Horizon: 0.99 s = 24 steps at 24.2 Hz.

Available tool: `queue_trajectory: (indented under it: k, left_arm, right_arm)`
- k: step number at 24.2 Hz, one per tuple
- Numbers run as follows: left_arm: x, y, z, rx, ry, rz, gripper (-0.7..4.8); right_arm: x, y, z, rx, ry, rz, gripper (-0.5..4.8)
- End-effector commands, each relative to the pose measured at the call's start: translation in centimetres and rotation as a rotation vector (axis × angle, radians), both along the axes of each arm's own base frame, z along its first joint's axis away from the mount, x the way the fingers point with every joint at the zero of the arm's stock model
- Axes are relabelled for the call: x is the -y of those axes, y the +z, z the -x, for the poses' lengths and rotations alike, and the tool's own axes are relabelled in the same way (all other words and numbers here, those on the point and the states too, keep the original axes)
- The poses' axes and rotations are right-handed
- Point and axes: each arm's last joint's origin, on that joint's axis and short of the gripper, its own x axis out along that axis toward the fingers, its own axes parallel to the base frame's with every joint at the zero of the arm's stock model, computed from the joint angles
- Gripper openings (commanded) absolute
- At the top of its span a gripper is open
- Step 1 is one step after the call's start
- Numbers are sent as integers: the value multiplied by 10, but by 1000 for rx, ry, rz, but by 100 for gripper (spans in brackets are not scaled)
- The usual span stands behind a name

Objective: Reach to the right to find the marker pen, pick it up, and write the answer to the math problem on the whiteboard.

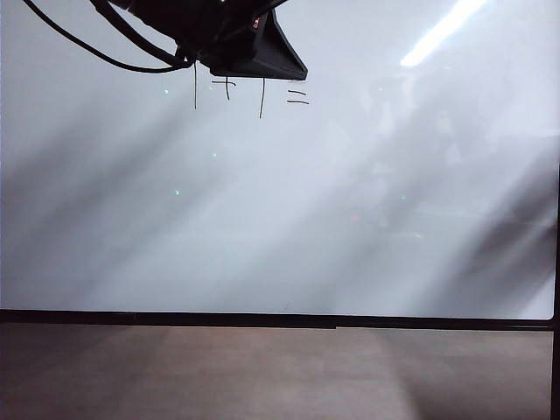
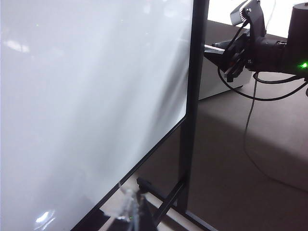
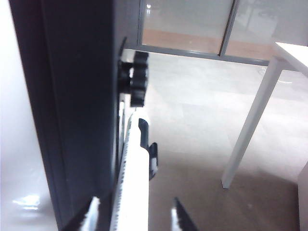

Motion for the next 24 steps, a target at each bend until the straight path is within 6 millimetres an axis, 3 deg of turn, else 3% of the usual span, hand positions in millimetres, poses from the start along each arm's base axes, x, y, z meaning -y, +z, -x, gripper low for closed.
queue_trajectory:
  k: [1, 2, 5, 8, 11, 14, 17, 20, 24]
  left_arm:
    - [-1, 2, 0, 10, -1, 4, -5]
    - [-1, 2, 0, 10, -1, 3, -5]
    - [-1, 1, 0, 2, -1, -3, -5]
    - [-1, 1, 0, 3, -1, -3, -5]
    - [-3, 7, 3, 17, 0, 10, -5]
    - [-18, 30, 17, 30, 114, 69, -5]
    - [-41, 56, 41, 59, 215, 88, -5]
    - [-64, 79, 65, 119, 303, 127, -5]
    - [-68, 84, 70, 139, 303, 148, -5]
  right_arm:
    - [0, 4, -1, 26, 3, 10, 197]
    - [0, 4, -1, 26, 3, 9, 166]
    - [0, 4, -1, 26, 3, 8, -8]
    - [0, 11, 2, 70, -9, -8, -6]
    - [-2, 39, 21, 144, -138, -23, -6]
    - [-12, 77, 62, 77, -295, -44, -6]
    - [-30, 118, 106, -37, -311, -66, -6]
    - [-68, 164, 159, 47, -192, -71, -6]
    - [-117, 191, 198, 108, 16, -146, -6]
